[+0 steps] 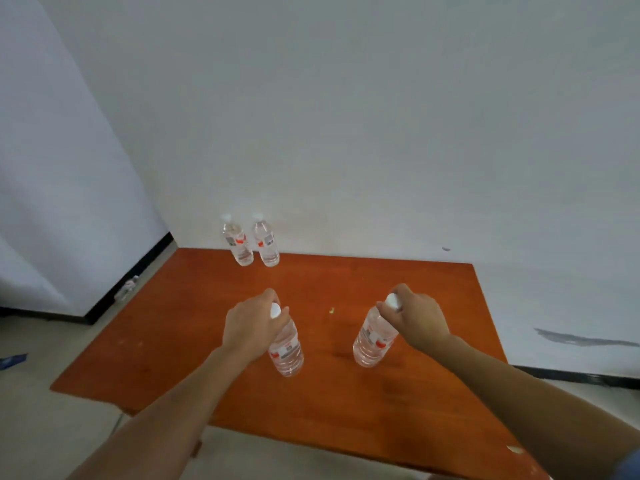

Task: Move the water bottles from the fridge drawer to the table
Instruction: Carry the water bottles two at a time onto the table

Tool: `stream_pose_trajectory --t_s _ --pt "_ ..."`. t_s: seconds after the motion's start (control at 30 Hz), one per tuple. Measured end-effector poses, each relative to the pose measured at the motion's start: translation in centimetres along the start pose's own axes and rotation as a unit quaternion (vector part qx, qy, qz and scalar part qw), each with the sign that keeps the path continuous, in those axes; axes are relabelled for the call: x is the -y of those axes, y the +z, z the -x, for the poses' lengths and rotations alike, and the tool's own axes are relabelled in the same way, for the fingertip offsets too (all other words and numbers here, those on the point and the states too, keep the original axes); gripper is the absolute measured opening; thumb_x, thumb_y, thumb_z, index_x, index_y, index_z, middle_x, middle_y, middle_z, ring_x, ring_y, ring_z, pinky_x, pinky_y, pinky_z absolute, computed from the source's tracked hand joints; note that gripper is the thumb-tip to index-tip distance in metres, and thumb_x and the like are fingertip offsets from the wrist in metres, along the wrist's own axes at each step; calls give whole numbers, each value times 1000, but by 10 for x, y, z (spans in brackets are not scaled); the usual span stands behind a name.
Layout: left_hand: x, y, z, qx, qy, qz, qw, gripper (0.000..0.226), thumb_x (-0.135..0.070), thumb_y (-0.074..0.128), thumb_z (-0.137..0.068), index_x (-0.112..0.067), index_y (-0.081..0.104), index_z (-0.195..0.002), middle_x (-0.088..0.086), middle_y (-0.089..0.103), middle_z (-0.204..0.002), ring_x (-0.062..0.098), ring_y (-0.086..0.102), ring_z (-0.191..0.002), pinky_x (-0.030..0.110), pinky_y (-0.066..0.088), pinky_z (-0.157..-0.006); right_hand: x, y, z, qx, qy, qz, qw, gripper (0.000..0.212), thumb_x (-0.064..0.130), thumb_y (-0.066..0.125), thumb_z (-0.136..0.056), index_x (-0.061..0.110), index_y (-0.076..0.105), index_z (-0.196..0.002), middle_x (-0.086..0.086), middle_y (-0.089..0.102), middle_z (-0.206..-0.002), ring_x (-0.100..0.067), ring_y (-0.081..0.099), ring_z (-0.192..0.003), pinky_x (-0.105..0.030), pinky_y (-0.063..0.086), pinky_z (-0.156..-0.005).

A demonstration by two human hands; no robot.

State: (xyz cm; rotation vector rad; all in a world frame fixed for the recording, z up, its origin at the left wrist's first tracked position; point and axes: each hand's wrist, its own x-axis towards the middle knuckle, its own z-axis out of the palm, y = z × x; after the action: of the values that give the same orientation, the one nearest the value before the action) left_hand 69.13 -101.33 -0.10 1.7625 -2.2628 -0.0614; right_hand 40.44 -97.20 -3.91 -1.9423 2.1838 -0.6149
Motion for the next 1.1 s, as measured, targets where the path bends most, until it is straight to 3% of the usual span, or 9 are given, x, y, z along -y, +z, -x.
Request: stream_pose_trajectory --t_s 0.07,0.17,0.27,0.5,0.63,0.77,0.93,1.1 --pt "15 5 -27 -2 -2 8 1000 21 -50 52 -92 -28 50 -91 -13 59 -77 5 56 -66 17 36 -54 11 7 -27 4 -5 -2 1000 45 52 48 -94 13 54 -115 8 58 -78 -8 57 -64 -16 38 -49" --pt "36 18 -71 -5 -2 21 1000 21 -48 53 -92 -27 52 -91 -13 59 -76 4 56 -66 18 38 -55 19 24 -71 -2 -8 -5 1000 47 56 46 -93 14 54 -114 6 65 -83 -11 62 -69 -25 53 -57" --pt "54 34 -119 9 7 26 1000 20 -47 52 -93 -27 50 -89 -13 59 -76 3 55 -64 17 36 -54 20 50 -119 -6 1 -6 1000 48 58 45 -92 16 55 -113 3 68 -86 -12 64 -70 -29 57 -61" --pt "79 76 -236 20 49 24 998 23 -45 50 -94 -23 55 -93 -6 67 -87 10 59 -69 22 41 -60 34 99 -234 -4 14 -19 1000 45 51 48 -94 14 51 -120 -3 71 -99 -19 68 -82 -27 52 -62" --pt "81 93 -291 20 58 34 998 24 -41 51 -95 -18 57 -99 1 68 -96 18 64 -80 32 53 -66 43 114 -283 -3 19 -38 999 41 47 50 -95 13 51 -119 -7 68 -106 -25 65 -90 -35 53 -73" --pt "81 114 -352 25 86 18 996 27 -42 47 -97 -17 55 -104 3 68 -100 19 64 -81 29 48 -62 49 125 -329 -3 25 -25 999 39 42 49 -96 11 51 -119 -10 66 -112 -28 64 -95 -37 50 -76" --pt "85 143 -402 65 114 14 991 28 -43 47 -96 -18 54 -107 3 68 -100 19 63 -78 33 52 -63 52 141 -360 10 66 -1 998 34 40 51 -95 12 52 -115 -8 66 -107 -28 64 -91 -33 48 -69" --pt "94 166 -425 82 139 34 986 28 -42 47 -96 -17 53 -106 3 66 -95 19 59 -75 31 44 -58 48 155 -379 21 90 37 995 34 40 52 -94 13 52 -115 -9 67 -103 -28 64 -88 -35 51 -71"
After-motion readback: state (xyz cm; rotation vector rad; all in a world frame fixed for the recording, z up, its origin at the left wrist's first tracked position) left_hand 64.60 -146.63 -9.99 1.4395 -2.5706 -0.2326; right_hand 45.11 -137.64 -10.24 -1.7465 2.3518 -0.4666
